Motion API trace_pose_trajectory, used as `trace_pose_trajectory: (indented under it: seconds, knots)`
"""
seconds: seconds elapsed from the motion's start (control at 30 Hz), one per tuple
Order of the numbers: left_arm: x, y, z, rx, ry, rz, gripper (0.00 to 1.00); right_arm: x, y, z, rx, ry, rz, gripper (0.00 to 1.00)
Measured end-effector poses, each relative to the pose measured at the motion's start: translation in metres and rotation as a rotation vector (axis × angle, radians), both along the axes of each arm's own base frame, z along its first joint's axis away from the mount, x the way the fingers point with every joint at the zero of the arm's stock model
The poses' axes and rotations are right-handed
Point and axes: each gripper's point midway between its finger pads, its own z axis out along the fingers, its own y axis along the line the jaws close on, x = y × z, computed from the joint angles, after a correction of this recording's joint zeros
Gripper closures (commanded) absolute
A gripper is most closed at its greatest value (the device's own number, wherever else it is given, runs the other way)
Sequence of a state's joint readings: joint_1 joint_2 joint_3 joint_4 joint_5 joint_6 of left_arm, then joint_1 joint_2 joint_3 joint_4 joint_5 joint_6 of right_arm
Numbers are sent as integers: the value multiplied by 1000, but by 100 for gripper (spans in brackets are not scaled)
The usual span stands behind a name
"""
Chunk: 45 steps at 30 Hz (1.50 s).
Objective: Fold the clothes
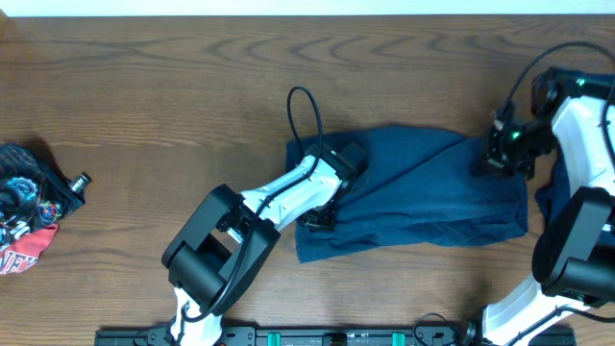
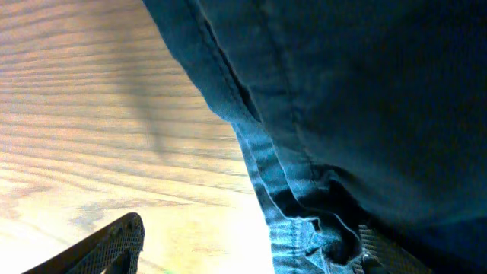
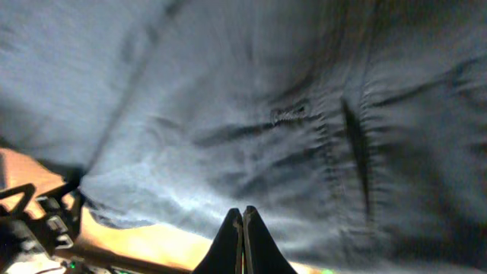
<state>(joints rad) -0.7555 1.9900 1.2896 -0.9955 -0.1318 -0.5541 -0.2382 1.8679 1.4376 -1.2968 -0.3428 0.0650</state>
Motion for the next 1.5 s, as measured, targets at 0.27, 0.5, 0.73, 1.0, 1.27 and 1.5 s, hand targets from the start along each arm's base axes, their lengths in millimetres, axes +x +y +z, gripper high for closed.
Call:
trace_pose_trajectory:
  seconds: [0.27, 0.5, 0.73, 1.0, 1.27, 1.5]
  knots:
    - [33, -41, 28, -176, -92, 40, 3, -13, 8, -33, -1, 35, -18, 98]
    - [88, -43, 126, -408, -318, 140, 1, -21, 10, -54, 1, 39, -37, 94]
    - [101, -30, 192, -572, -433, 191, 2, -22, 17, -37, 46, 50, -9, 81]
    - [111, -43, 180, -671, -364, 208, 2, 26, 8, 81, -9, -254, 6, 66]
    - [112, -54, 104, -598, -183, 225, 2, 17, 11, 199, -63, -511, 22, 61]
    - [105, -39, 28, -473, -19, 238, 2, 5, 14, 203, -57, -480, 33, 64]
